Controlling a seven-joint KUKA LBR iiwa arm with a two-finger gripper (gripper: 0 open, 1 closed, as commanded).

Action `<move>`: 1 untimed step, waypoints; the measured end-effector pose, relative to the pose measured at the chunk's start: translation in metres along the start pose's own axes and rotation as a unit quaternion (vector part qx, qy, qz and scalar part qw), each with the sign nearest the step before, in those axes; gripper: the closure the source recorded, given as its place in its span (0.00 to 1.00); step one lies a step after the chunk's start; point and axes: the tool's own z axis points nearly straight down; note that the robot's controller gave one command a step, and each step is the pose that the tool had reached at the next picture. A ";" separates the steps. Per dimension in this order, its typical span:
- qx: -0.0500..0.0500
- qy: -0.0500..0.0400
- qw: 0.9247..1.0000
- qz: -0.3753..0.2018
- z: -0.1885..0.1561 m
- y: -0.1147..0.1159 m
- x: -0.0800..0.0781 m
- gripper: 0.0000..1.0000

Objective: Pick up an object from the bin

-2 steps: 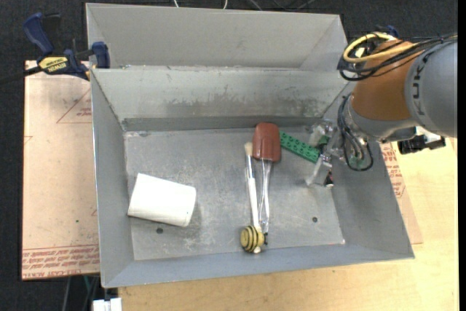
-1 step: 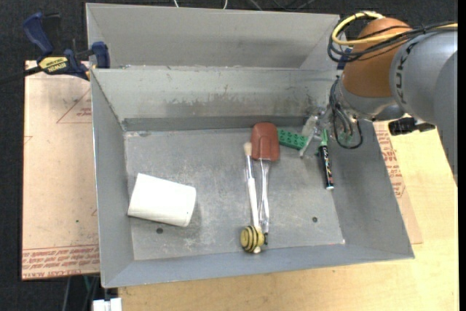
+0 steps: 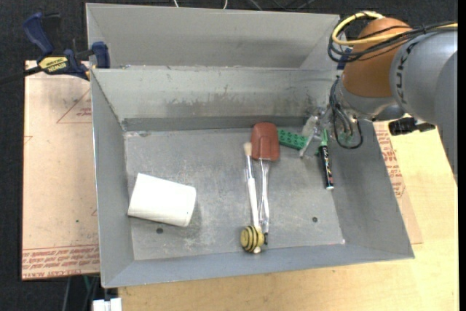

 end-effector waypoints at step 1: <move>0.000 0.001 1.000 -0.003 -0.084 0.002 0.009 1.00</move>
Offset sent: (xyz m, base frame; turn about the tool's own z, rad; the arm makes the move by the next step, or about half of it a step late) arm -0.0134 0.0035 0.1261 -0.0399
